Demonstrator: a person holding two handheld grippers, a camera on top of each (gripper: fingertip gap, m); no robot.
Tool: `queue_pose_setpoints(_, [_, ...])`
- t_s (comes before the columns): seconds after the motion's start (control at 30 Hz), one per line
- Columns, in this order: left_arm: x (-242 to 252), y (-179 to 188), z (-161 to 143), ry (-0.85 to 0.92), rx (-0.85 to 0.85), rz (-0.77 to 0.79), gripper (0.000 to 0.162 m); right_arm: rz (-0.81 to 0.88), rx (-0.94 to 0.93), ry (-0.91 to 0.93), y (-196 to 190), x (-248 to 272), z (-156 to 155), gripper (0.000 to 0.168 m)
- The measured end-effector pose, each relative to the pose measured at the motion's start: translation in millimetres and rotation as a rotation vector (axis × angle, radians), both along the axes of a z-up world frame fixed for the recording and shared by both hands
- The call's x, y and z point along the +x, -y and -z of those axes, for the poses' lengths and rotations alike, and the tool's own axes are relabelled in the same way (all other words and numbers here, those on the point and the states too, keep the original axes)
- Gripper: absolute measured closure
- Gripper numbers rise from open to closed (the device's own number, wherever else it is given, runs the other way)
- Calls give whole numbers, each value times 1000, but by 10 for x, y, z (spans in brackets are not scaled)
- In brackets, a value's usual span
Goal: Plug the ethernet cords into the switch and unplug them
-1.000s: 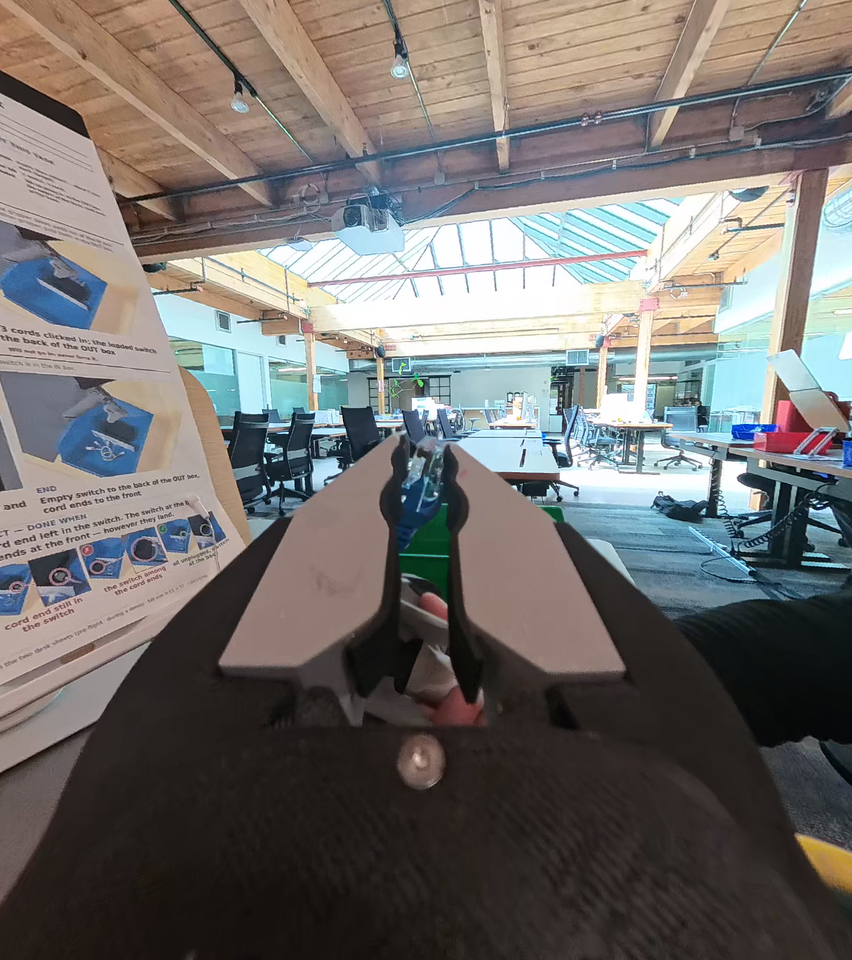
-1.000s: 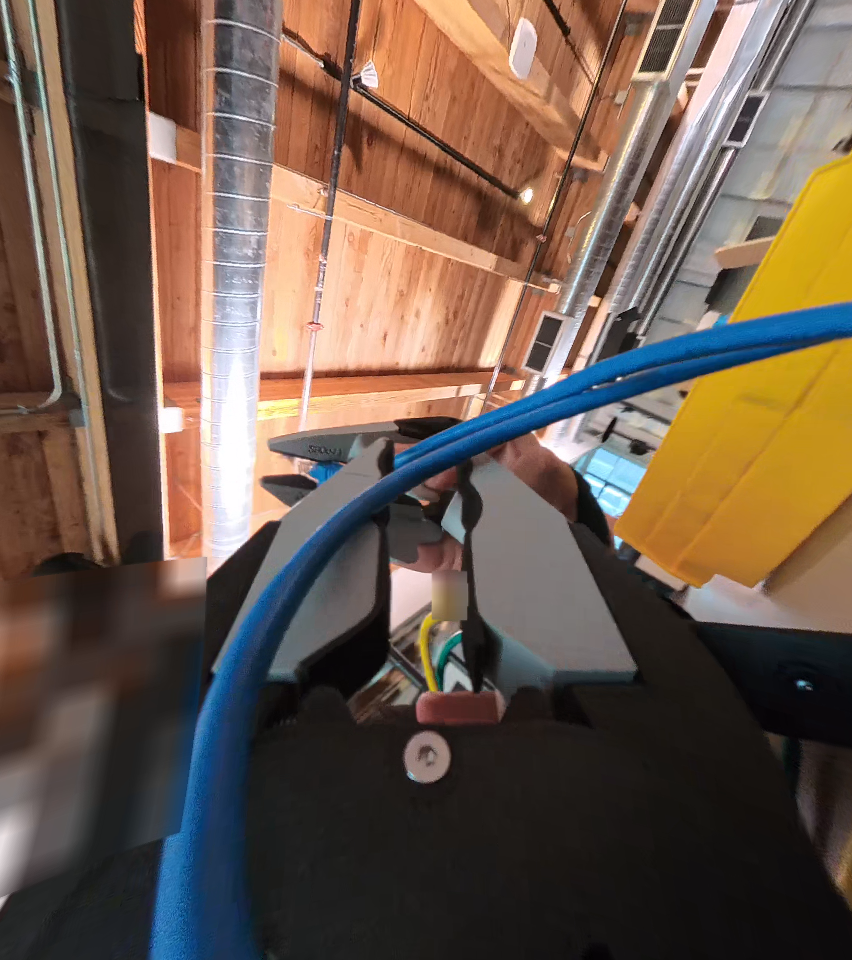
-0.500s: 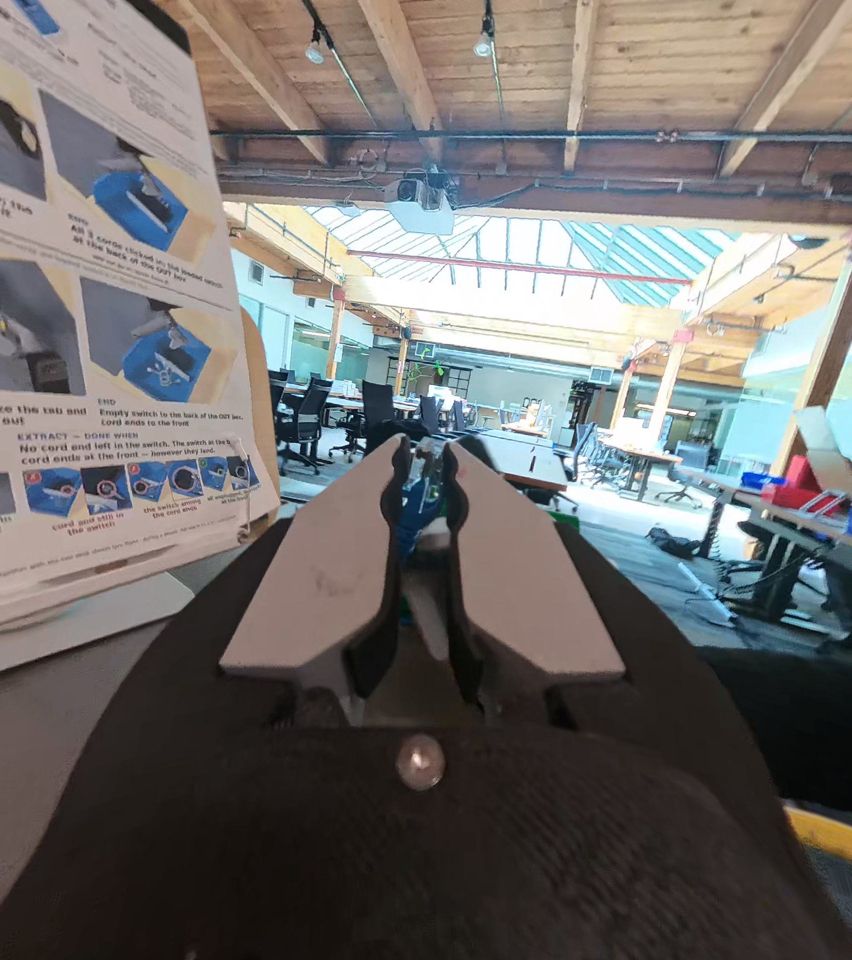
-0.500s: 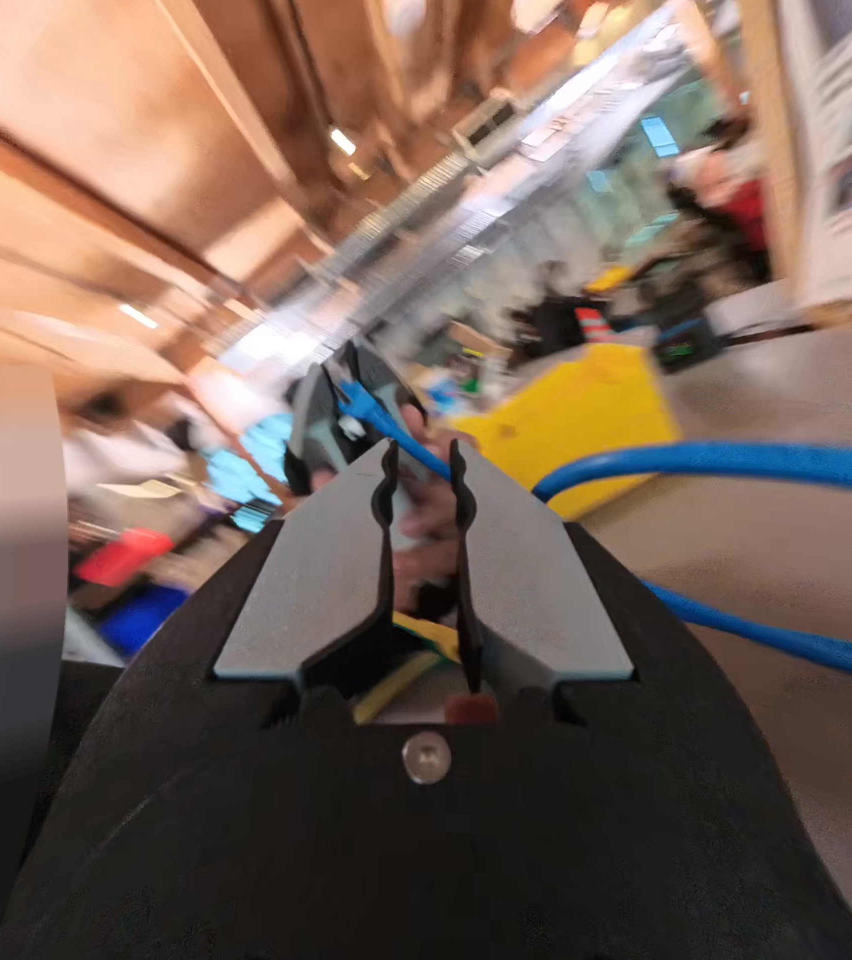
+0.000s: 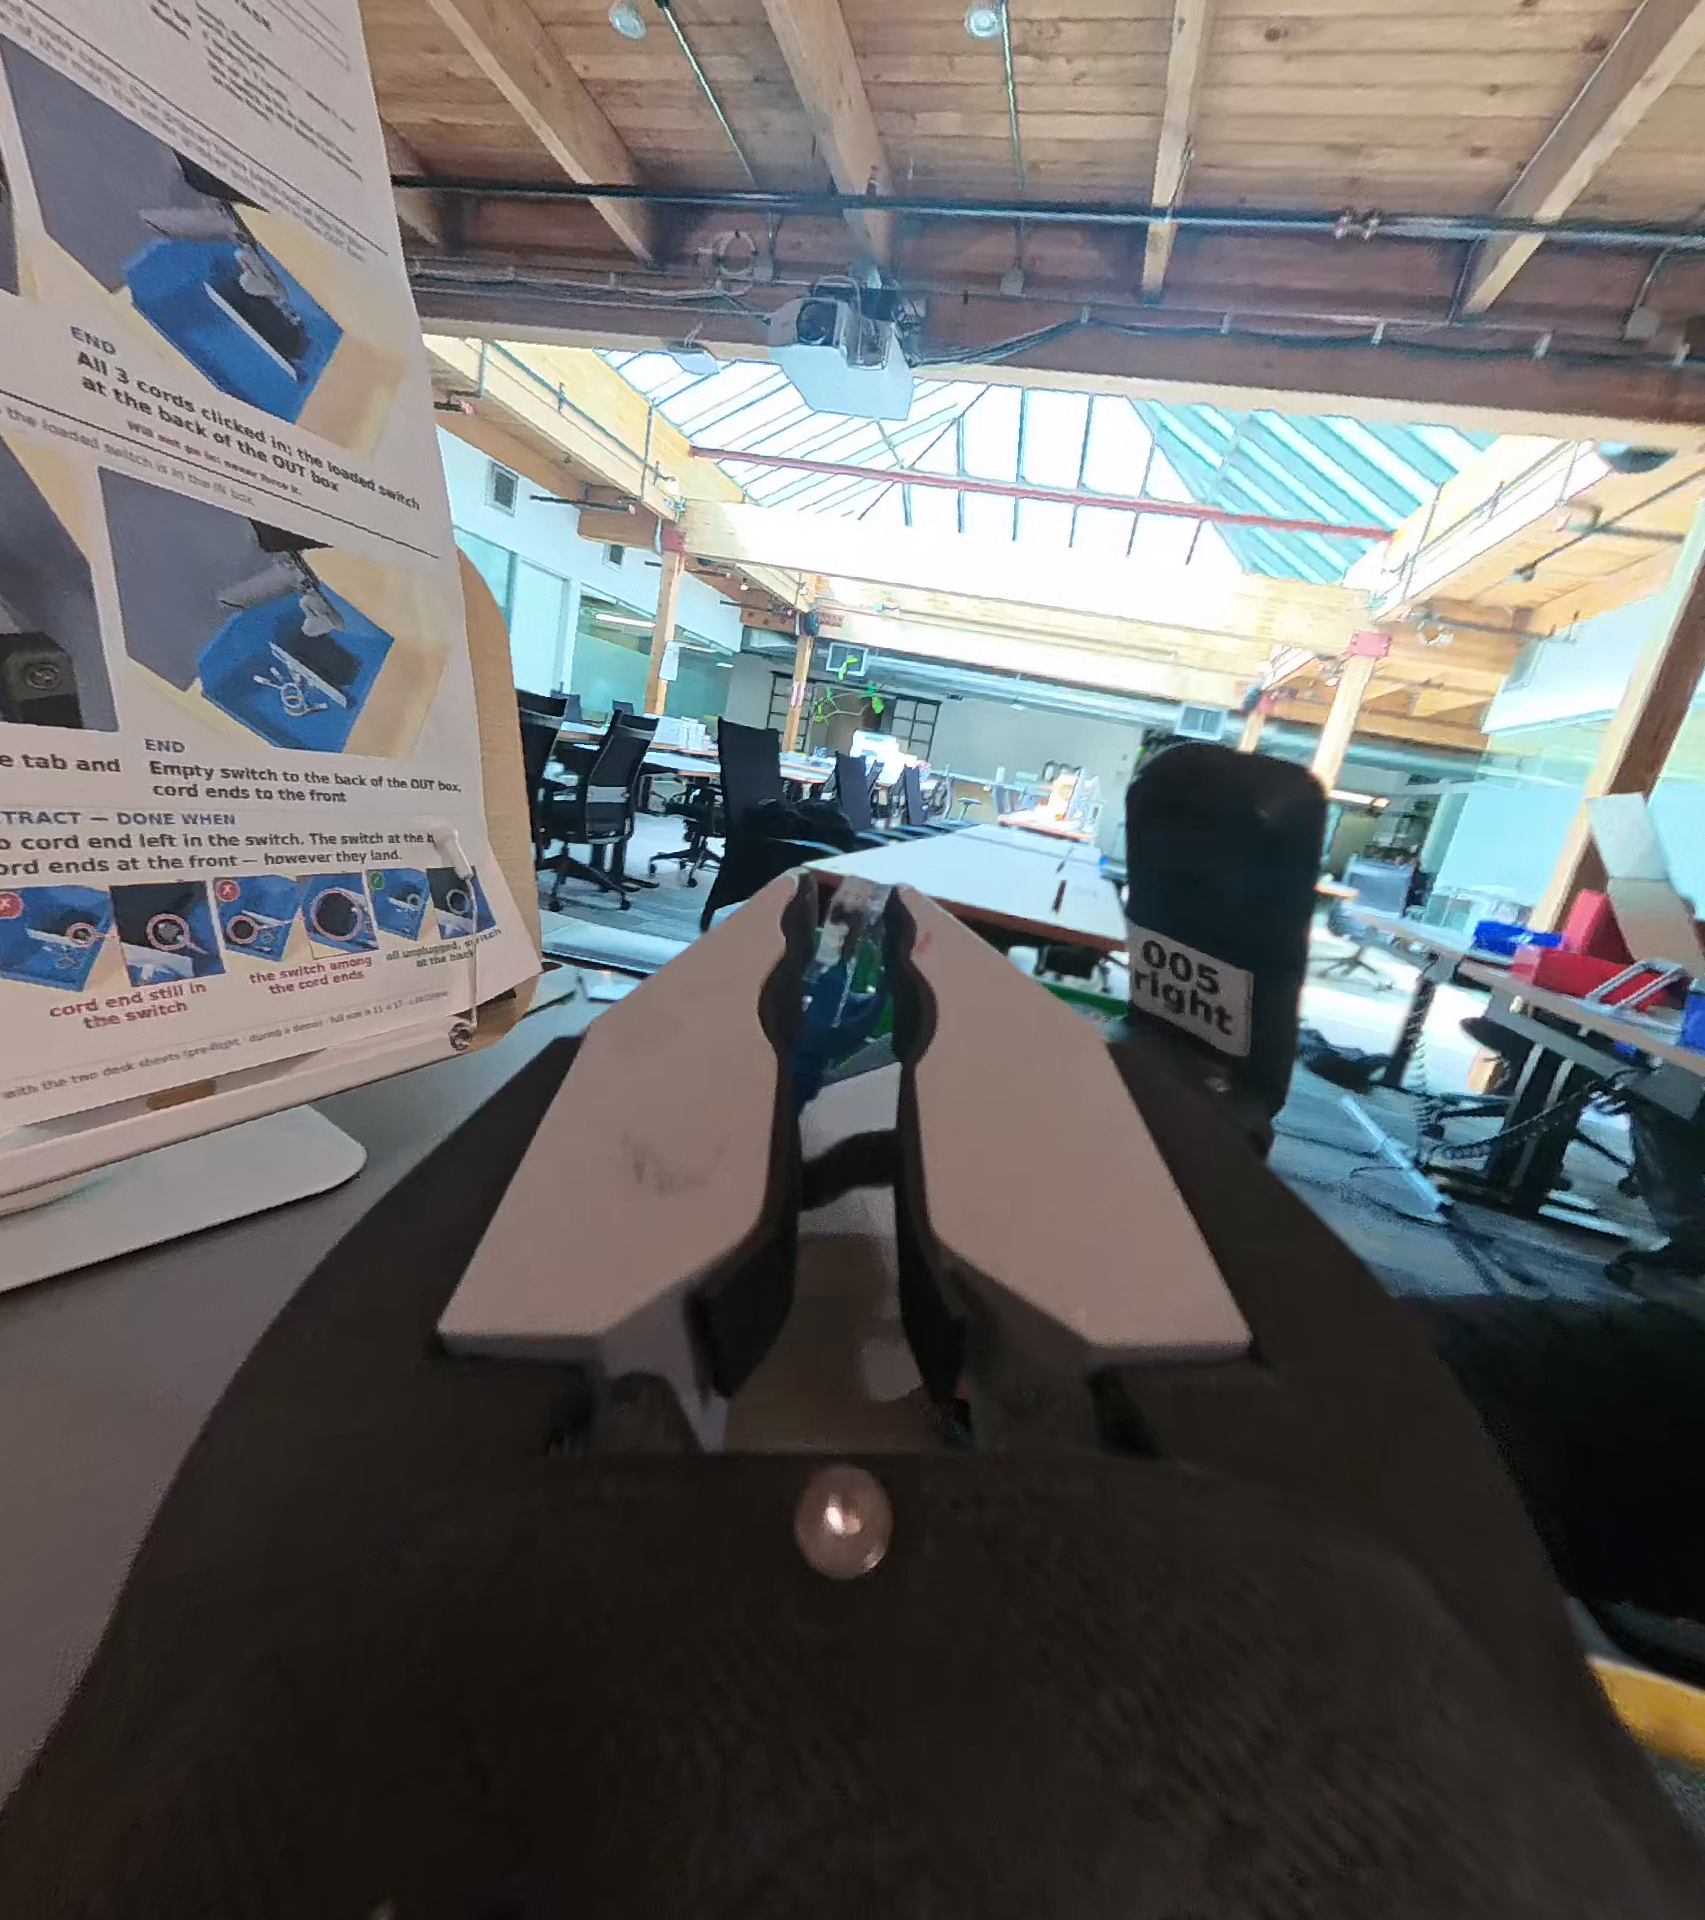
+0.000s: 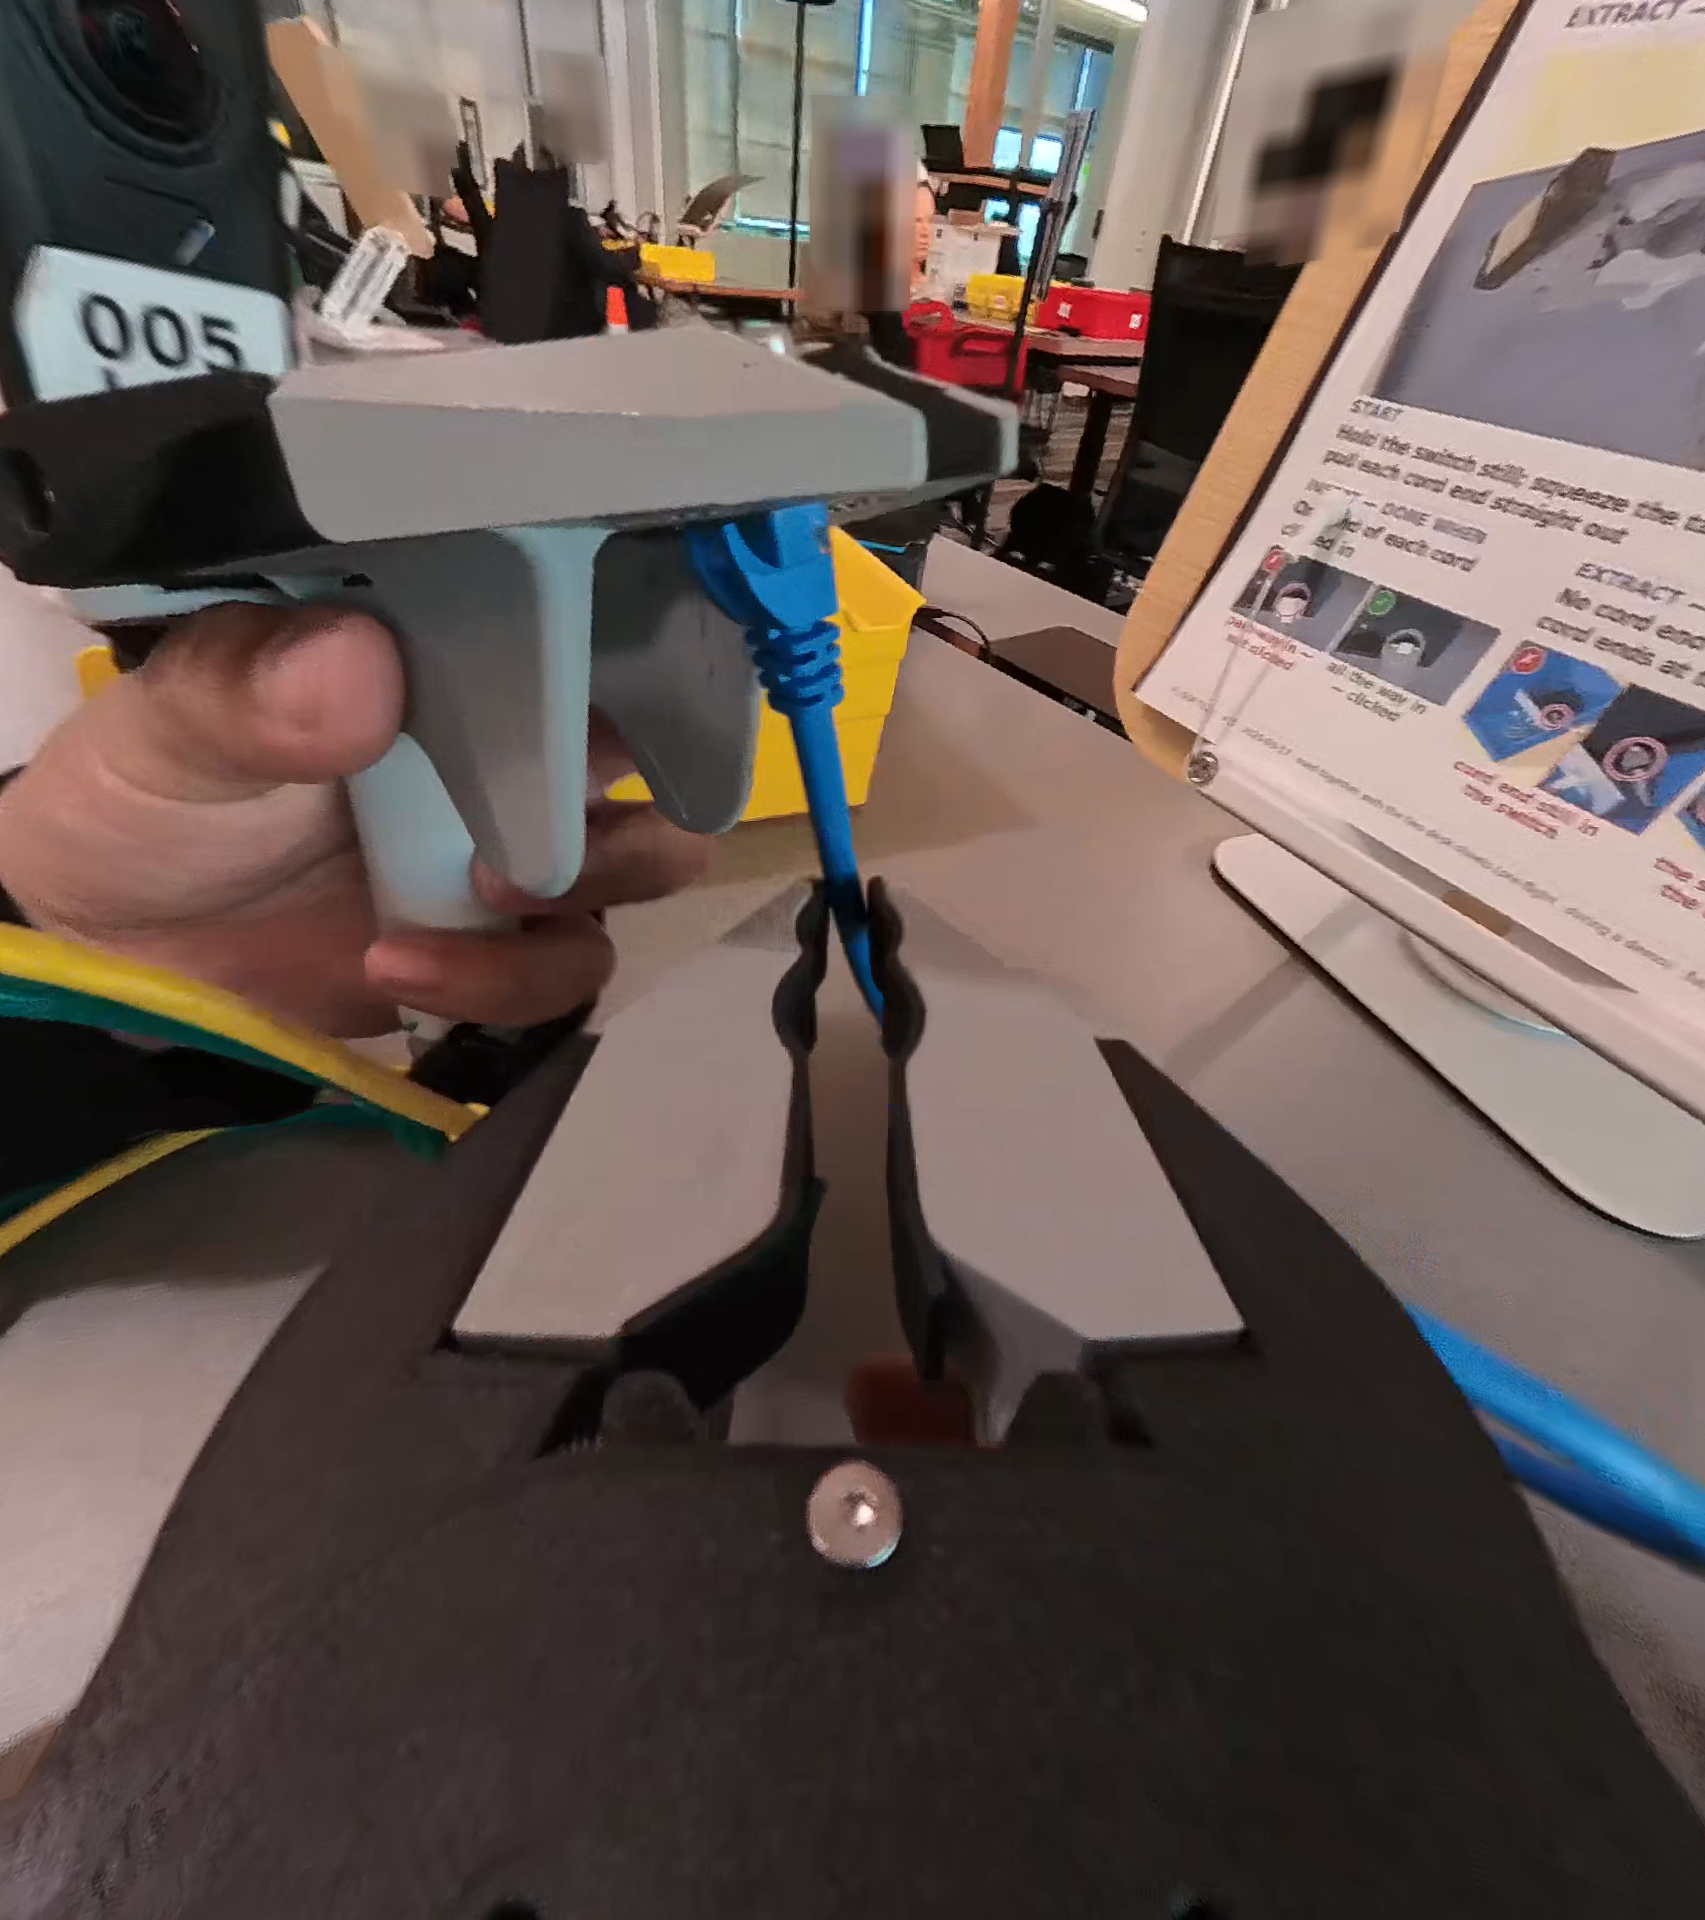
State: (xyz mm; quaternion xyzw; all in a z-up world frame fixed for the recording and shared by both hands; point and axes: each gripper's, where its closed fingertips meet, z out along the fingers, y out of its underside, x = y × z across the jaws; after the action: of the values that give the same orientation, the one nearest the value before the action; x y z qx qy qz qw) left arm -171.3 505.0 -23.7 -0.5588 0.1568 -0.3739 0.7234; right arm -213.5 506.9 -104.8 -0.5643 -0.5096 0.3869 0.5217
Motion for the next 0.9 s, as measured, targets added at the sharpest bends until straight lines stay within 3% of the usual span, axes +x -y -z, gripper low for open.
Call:
queue_pose_setpoints(0.17, [-64, -44, 107, -175, -5, -89, 152, 141, 112, 58, -242, 137, -19, 164])
queue_pose_setpoints(0.47, [-4, -58, 414, -679, 73, -268, 148, 280, 286, 127, -451, 275, -53, 161])
queue_pose_setpoints(0.73, [-82, -113, 573, -709, -48, -289, 146, 336, 442, 230, -526, 298, 23, 162])
queue_pose_setpoints(0.9, [-253, -158, 698, -889, -22, -401, 147, 353, 444, 265, -592, 361, 47, 166])
